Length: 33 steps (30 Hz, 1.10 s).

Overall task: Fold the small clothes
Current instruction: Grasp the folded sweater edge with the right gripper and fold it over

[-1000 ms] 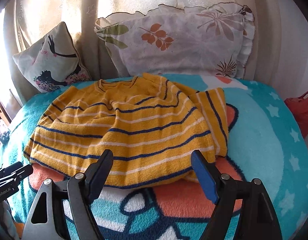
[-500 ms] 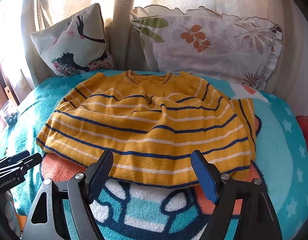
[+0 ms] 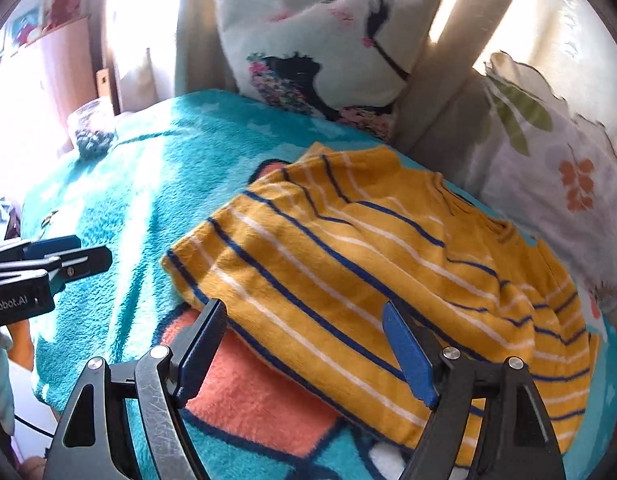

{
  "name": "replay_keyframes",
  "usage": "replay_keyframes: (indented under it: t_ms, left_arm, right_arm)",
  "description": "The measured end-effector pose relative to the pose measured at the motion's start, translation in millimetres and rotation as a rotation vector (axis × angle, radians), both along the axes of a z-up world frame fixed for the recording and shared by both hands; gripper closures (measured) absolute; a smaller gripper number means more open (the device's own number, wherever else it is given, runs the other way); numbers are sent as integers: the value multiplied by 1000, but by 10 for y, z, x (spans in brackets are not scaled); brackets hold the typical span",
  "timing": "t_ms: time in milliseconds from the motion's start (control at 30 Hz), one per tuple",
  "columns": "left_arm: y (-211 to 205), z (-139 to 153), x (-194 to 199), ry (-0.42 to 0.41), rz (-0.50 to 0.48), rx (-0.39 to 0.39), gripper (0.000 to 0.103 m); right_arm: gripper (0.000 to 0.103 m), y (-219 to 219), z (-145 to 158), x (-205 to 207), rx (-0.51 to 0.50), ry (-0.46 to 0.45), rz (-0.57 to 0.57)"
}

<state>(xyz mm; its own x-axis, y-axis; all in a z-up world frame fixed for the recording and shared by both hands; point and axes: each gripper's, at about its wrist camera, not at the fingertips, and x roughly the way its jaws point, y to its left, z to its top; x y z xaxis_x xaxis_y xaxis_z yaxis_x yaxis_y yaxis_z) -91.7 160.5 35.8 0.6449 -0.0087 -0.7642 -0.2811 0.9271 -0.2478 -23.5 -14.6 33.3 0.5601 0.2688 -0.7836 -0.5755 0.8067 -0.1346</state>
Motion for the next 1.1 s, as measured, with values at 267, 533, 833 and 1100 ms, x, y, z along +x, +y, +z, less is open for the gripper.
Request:
replay_keyframes:
  t_ms: [267,533,833,1100]
  left_arm:
    - [227,12,-80,-5,57,-17,39]
    - [167,82,-101,-11,43,-17,39]
    - [-98,314,-67,-43,-17,12,39]
    - [-728,323,145,-29,-146,51,38]
  right_arm:
    - [19,644,-353,118,-194,-86,139]
    - [89,660,-219,395,-73,-17,63]
    - [95,-716,741,566,352,-39,-238]
    - [95,-2875,659,427,483,-22,-697]
